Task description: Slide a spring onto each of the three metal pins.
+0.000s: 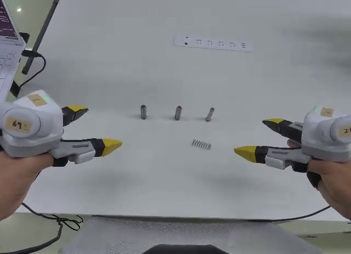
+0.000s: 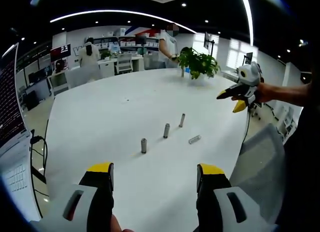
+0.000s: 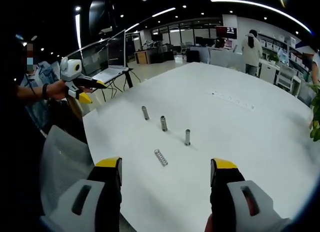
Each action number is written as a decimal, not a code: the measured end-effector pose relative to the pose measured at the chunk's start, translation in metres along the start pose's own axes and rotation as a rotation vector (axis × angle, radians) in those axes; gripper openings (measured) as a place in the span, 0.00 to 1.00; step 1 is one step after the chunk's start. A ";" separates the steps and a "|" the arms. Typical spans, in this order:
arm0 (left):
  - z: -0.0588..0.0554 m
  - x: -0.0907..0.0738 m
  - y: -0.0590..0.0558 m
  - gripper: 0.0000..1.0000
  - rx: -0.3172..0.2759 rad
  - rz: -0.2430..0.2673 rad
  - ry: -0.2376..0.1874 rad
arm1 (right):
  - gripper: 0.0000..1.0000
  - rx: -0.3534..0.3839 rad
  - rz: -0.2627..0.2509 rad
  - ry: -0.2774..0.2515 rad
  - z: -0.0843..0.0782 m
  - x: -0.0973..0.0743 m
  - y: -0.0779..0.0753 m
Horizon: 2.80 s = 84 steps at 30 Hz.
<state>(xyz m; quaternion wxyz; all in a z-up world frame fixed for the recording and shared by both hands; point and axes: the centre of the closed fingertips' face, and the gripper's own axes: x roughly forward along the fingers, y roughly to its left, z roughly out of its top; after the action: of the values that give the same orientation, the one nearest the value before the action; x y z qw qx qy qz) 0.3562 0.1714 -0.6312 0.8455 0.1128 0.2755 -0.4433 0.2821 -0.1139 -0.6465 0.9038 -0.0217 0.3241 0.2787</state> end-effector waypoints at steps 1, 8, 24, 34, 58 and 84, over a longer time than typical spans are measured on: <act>0.000 0.000 0.000 0.64 -0.001 -0.001 -0.002 | 0.72 0.002 0.000 -0.001 0.000 0.000 0.000; 0.001 0.001 -0.001 0.63 0.003 -0.003 -0.001 | 0.72 0.002 -0.001 -0.002 -0.001 -0.002 0.001; 0.005 0.013 -0.011 0.63 0.034 -0.040 0.010 | 0.73 0.004 -0.010 0.026 -0.015 -0.007 0.000; 0.017 0.033 -0.026 0.63 0.076 -0.096 0.014 | 0.73 0.001 -0.010 0.036 -0.018 -0.008 -0.002; 0.039 0.093 -0.073 0.62 0.197 -0.257 0.040 | 0.73 0.006 -0.014 0.033 -0.020 -0.014 -0.004; 0.020 0.155 -0.122 0.57 0.308 -0.416 0.133 | 0.72 0.009 -0.009 0.040 -0.024 -0.016 -0.003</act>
<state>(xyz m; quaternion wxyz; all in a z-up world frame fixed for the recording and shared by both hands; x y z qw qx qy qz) 0.3356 -0.0151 -0.6957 0.6891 0.2098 0.2771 -0.6358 0.2595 -0.1291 -0.6562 0.8984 -0.0247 0.3434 0.2726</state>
